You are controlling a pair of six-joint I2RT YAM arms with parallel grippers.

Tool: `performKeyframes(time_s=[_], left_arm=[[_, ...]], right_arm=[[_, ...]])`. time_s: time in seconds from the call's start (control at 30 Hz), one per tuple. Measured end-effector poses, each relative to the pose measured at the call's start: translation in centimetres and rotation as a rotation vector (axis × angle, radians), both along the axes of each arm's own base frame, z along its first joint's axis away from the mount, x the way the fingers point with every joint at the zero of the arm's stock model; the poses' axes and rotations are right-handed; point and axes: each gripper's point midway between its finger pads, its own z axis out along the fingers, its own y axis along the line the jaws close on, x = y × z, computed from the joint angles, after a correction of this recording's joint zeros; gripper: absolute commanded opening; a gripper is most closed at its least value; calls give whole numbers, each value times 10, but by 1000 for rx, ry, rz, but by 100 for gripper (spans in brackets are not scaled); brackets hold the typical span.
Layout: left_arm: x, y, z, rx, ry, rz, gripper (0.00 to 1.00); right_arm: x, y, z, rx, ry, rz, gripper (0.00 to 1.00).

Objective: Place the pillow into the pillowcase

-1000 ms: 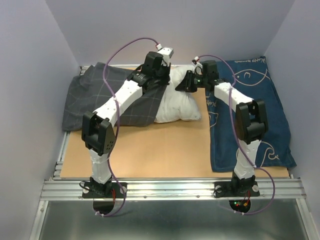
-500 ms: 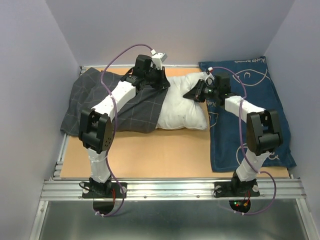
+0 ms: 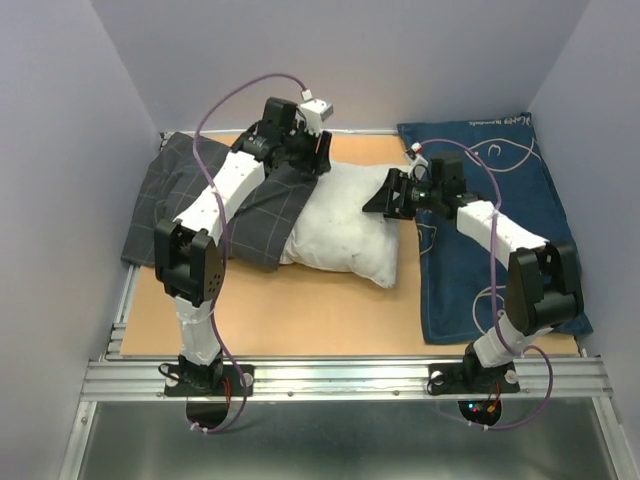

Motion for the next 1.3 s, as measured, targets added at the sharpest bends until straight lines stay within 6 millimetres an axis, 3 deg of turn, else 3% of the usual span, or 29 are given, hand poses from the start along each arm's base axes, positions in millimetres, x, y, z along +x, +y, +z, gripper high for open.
performKeyframes(time_s=[0.1,0.23,0.33,0.4,0.47,0.6,0.7,0.77,0.8,0.9,0.93,1.0,1.13,1.2,1.3], left_arm=[[24,13,37,27,-118,88,62],[55,29,91,43,-272,217,62],[83,33,106,50,-331,288,62],[97,34,96,69,-327,314,65],[105,32,63,111,-271,322,65],[109,31,-4,196,-144,325,65],[103,35,-40,250,-70,334,58],[98,40,-52,278,-36,345,47],[97,42,-57,286,-27,353,38],[93,44,-65,303,-9,360,22],[92,44,-66,305,-5,358,10],[91,40,-65,290,-1,344,0],[87,20,-57,197,16,249,0],[85,7,-49,138,12,190,0],[74,-32,-24,22,-17,45,0]], right_arm=[[5,-16,12,-71,-40,-40,87],[35,-45,29,-167,-114,-165,89],[56,-65,37,-230,-155,-259,91],[70,-72,36,-254,-161,-295,93],[84,-72,25,-268,-140,-307,95],[95,-68,-23,-284,-26,-292,95],[95,-63,-47,-269,44,-268,89],[95,-58,-51,-243,63,-247,76],[95,-56,-49,-227,65,-234,67],[93,-48,-42,-185,47,-190,56],[93,-45,-38,-170,32,-173,49],[91,-41,-34,-152,4,-139,38],[79,-38,-27,-145,-65,-70,24],[76,-35,-23,-141,-93,-39,22],[74,-28,-19,-130,-117,-10,18]])
